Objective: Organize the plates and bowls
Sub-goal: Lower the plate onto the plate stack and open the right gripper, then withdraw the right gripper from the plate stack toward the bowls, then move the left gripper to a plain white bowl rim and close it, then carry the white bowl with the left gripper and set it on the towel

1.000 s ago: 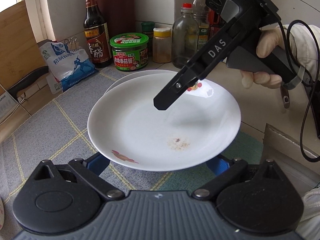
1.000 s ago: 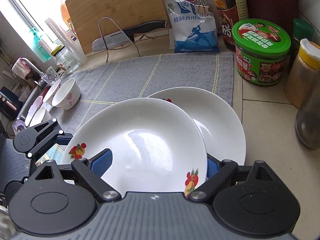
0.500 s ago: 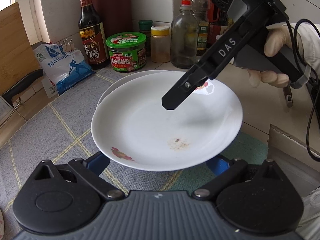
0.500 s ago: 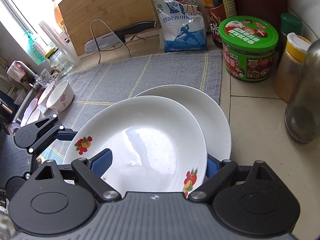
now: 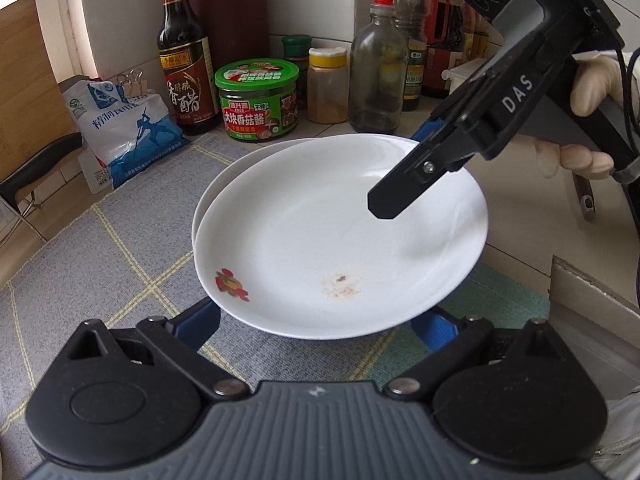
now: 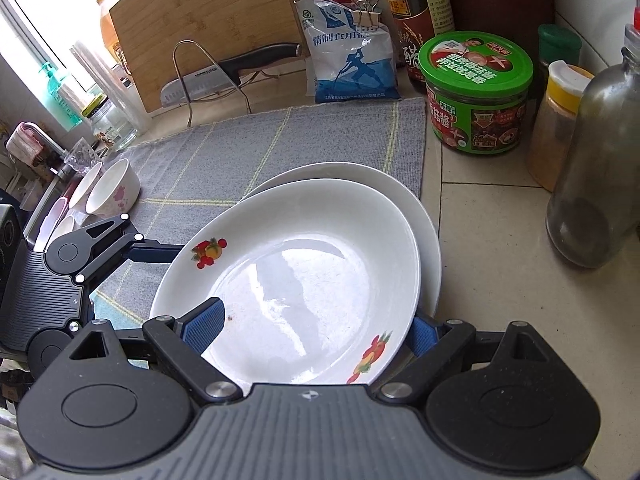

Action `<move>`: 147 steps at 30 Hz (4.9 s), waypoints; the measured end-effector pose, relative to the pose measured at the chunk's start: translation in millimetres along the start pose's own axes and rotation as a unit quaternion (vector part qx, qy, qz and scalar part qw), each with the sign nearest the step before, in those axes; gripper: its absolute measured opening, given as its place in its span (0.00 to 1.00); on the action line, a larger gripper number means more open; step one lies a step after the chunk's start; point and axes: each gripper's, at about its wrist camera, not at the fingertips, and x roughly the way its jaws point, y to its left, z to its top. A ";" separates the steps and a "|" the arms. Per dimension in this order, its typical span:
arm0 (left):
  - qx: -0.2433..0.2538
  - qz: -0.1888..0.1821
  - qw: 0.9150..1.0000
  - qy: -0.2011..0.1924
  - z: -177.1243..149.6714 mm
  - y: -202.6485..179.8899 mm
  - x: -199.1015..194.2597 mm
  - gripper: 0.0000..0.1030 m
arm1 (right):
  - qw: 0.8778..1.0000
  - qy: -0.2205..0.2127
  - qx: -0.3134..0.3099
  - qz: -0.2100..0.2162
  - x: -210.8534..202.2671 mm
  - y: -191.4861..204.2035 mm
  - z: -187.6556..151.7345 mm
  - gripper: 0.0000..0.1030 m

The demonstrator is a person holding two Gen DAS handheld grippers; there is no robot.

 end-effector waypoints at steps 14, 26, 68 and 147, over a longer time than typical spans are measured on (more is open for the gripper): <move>-0.002 -0.007 1.000 -0.009 -0.3 -0.3 1.7 0.99 | 0.999 0.009 -0.008 -0.040 -5.5 13.7 -1.0 0.95; 0.001 -0.003 1.000 -0.017 -0.5 -1.4 -0.3 0.99 | 0.996 0.019 -0.028 -0.082 -9.6 19.8 -5.6 0.98; -0.146 0.196 0.963 -0.109 -107.7 65.5 -171.8 0.99 | 0.963 -0.134 -0.184 -0.142 44.3 211.2 -38.7 1.00; -0.161 0.129 0.978 0.023 -195.8 205.2 -209.8 0.59 | 0.943 -0.094 -0.318 -0.023 171.3 408.1 -50.1 0.75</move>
